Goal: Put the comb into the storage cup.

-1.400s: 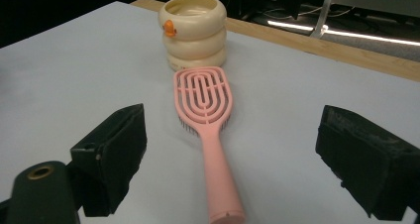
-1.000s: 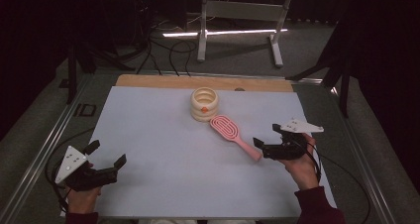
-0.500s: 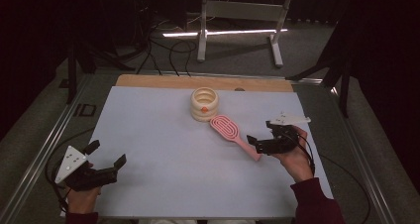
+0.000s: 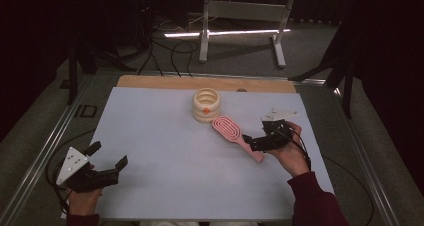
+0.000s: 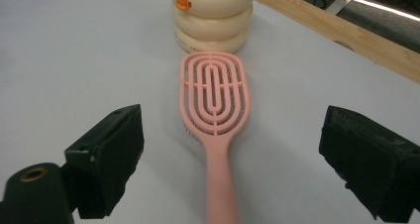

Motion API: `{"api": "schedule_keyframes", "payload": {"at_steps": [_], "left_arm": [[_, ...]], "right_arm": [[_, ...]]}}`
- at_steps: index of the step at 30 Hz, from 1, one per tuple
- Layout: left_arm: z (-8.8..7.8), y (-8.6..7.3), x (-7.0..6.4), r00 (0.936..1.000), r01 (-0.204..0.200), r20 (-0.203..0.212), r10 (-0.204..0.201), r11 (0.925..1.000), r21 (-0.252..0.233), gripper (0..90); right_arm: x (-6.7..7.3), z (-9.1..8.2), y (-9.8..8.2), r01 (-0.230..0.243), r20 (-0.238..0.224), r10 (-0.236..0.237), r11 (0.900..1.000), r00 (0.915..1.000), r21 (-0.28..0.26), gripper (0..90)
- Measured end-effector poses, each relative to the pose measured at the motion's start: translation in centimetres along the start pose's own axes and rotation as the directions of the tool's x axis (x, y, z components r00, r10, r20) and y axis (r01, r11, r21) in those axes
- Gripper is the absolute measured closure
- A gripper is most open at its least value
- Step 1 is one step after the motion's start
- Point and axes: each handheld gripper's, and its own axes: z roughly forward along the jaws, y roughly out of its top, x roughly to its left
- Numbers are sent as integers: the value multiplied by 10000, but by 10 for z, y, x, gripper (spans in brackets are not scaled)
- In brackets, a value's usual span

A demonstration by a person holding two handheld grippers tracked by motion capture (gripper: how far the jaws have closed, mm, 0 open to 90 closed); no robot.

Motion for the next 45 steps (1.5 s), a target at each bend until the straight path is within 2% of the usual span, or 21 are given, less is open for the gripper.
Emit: {"api": "schedule_keyframes", "payload": {"at_steps": [10,19,28,34,39,45], "left_arm": [[0,0,0,10000,-13,-21,13,10000,21,3],[0,0,0,10000,2,-32,-2,10000,40,2],[0,0,0,10000,16,-33,-16,10000,31,3],[0,0,0,10000,11,-33,-11,10000,35,2],[0,0,1,10000,27,-32,-27,10000,27,2],[0,0,1,10000,45,-15,-45,10000,46,2]], "right_arm": [[4,11,9,420,52,-423,9976,9991,558,100],[6,28,11,733,137,-758,9887,9970,1305,100],[4,41,10,906,65,-932,9802,9956,1761,100],[0,55,8,846,39,-881,9666,9961,2418,101],[-3,62,7,835,-16,-862,9601,9963,2668,101],[-6,74,5,842,-53,-868,9477,9962,3079,105]]}}
